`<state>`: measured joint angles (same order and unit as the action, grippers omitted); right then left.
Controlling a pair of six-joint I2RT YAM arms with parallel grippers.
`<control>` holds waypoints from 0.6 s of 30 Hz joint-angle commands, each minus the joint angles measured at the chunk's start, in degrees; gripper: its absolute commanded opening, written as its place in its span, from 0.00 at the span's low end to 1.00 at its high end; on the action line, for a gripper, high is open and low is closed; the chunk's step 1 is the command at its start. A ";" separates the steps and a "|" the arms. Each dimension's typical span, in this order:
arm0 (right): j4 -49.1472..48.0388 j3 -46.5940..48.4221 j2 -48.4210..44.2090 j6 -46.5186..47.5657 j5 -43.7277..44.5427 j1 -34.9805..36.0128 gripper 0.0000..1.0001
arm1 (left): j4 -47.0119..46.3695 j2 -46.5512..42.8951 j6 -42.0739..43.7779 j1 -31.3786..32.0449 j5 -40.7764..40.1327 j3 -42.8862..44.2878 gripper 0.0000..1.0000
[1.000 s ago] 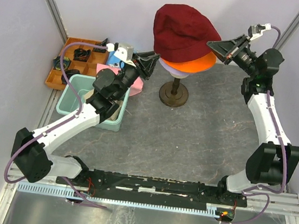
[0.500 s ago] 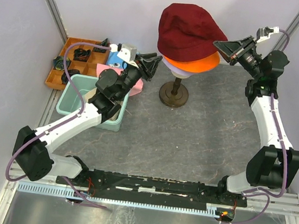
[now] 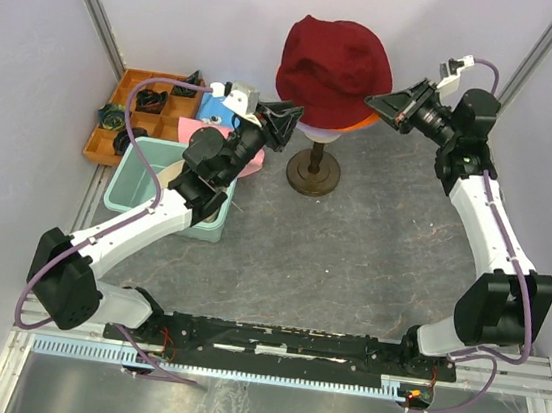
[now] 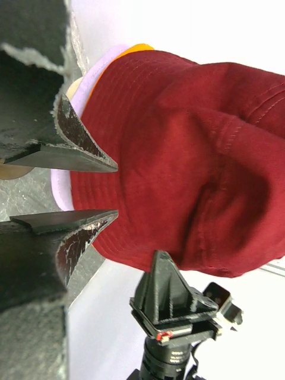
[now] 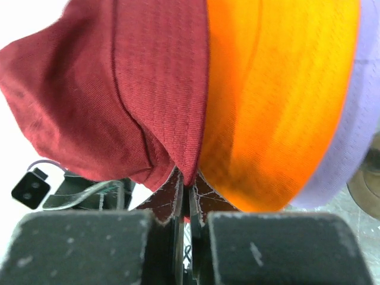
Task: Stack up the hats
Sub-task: Stack the hat on the hat.
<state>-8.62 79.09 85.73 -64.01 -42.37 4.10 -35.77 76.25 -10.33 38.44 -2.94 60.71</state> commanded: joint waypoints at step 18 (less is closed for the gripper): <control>3.60 -1.21 -0.38 6.95 0.95 1.42 0.38 | -1.58 0.85 0.13 0.59 -0.94 2.72 0.40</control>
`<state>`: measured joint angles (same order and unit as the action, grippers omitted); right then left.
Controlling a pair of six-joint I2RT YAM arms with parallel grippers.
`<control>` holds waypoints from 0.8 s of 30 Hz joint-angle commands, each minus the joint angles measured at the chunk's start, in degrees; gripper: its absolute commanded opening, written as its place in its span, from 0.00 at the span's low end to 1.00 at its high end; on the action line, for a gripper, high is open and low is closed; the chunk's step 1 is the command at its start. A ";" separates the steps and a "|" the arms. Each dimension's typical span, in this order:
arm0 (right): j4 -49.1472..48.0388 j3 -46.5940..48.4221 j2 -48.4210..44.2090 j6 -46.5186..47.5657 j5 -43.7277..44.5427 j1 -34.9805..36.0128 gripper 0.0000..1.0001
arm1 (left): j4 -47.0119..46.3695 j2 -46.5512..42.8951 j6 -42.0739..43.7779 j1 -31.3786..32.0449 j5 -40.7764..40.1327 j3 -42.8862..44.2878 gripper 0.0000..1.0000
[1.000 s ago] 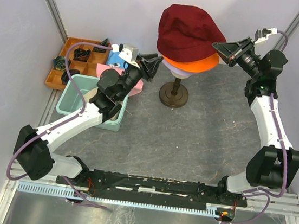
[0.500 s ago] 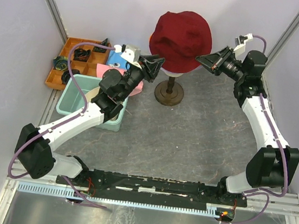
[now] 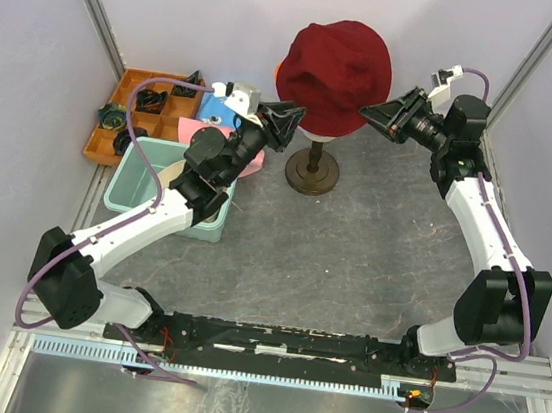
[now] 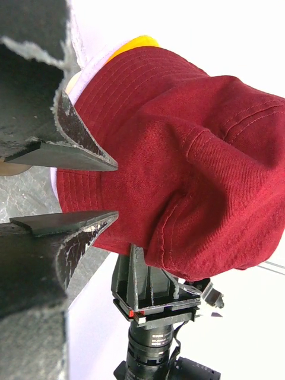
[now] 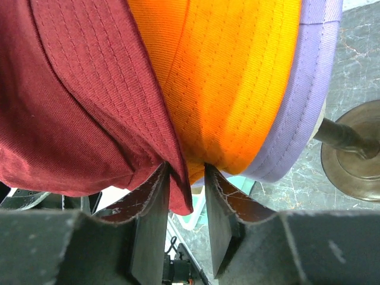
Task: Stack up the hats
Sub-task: Stack the hat on the hat.
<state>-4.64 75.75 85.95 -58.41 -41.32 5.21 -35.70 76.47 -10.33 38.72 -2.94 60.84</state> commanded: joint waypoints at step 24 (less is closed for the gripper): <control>5.87 2.59 -10.88 9.26 5.40 -6.77 0.76 | -2.51 3.98 3.28 0.29 -2.69 5.52 0.41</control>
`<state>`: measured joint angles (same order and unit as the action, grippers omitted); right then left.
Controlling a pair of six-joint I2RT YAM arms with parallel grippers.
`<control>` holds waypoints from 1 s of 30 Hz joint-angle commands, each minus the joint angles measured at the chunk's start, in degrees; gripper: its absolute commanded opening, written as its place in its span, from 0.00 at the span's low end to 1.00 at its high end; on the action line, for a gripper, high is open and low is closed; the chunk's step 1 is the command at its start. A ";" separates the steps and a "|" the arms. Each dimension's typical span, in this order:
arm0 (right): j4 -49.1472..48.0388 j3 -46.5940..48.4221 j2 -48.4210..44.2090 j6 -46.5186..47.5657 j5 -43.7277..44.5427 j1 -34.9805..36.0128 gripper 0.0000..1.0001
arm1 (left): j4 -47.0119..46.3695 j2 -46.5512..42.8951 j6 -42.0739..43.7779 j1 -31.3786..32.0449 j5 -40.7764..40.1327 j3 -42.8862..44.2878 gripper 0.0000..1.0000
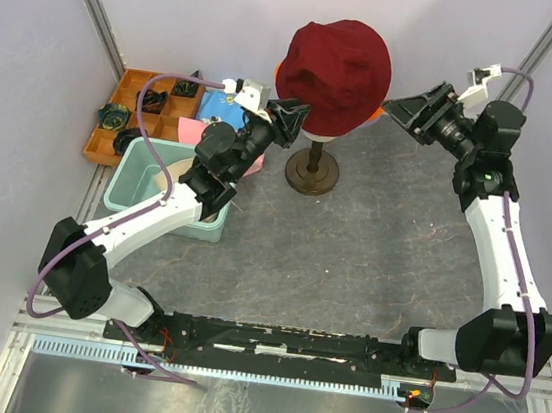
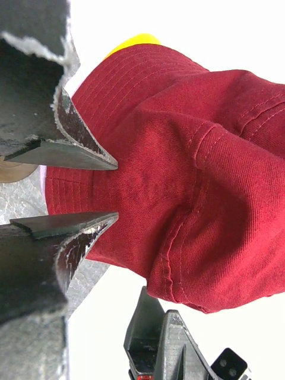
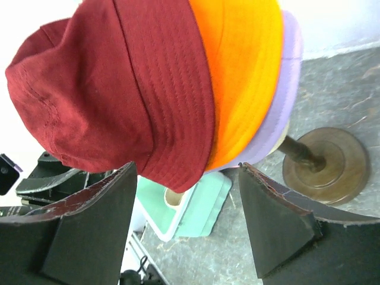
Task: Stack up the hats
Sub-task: Stack the hat on the hat.
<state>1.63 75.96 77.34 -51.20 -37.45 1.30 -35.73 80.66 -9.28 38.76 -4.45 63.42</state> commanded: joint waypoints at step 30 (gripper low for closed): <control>-27.22 44.43 36.72 -34.26 -16.52 -4.13 0.71 | 3.47 5.04 6.49 0.17 -2.80 12.24 0.44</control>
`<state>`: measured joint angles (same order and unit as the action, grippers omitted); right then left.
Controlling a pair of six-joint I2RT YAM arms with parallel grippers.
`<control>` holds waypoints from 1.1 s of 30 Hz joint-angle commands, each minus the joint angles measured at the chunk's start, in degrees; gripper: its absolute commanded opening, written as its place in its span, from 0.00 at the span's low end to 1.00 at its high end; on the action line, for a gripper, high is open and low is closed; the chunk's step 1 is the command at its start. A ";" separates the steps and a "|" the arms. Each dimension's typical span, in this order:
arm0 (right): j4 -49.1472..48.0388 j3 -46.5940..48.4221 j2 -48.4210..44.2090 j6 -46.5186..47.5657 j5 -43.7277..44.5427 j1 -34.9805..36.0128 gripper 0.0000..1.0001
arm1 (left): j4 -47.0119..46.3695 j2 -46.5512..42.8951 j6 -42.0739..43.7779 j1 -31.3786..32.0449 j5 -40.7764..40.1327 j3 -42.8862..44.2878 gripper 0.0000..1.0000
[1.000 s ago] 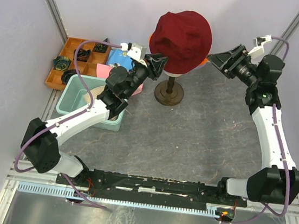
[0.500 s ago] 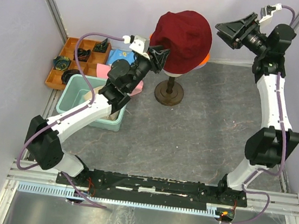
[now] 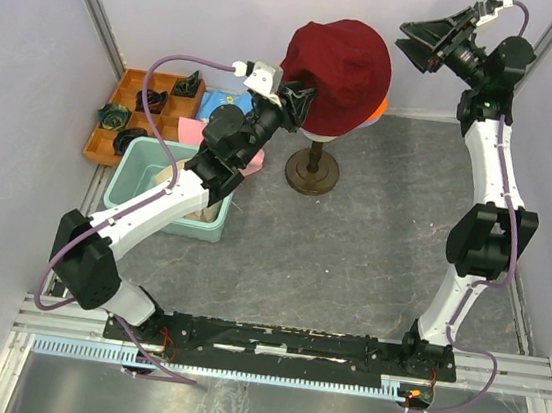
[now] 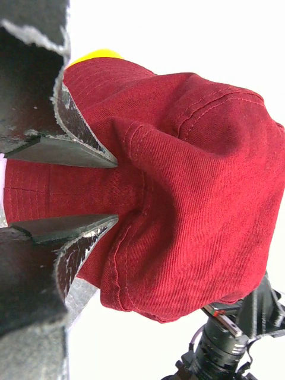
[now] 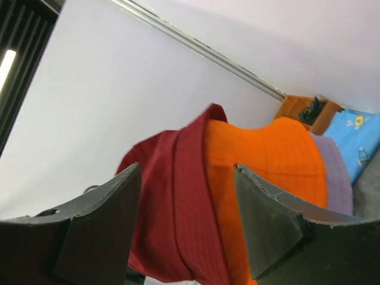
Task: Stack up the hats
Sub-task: Stack the hat on the hat.
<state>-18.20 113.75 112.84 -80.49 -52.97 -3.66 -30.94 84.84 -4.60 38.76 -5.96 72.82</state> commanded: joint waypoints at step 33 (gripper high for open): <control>1.92 11.99 5.10 1.20 -1.65 4.03 0.70 | -1.84 1.29 2.84 0.16 -1.62 3.27 0.45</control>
<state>-14.26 123.63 118.15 -79.55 -53.98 -0.16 -30.85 85.71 -3.99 38.76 -6.02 73.56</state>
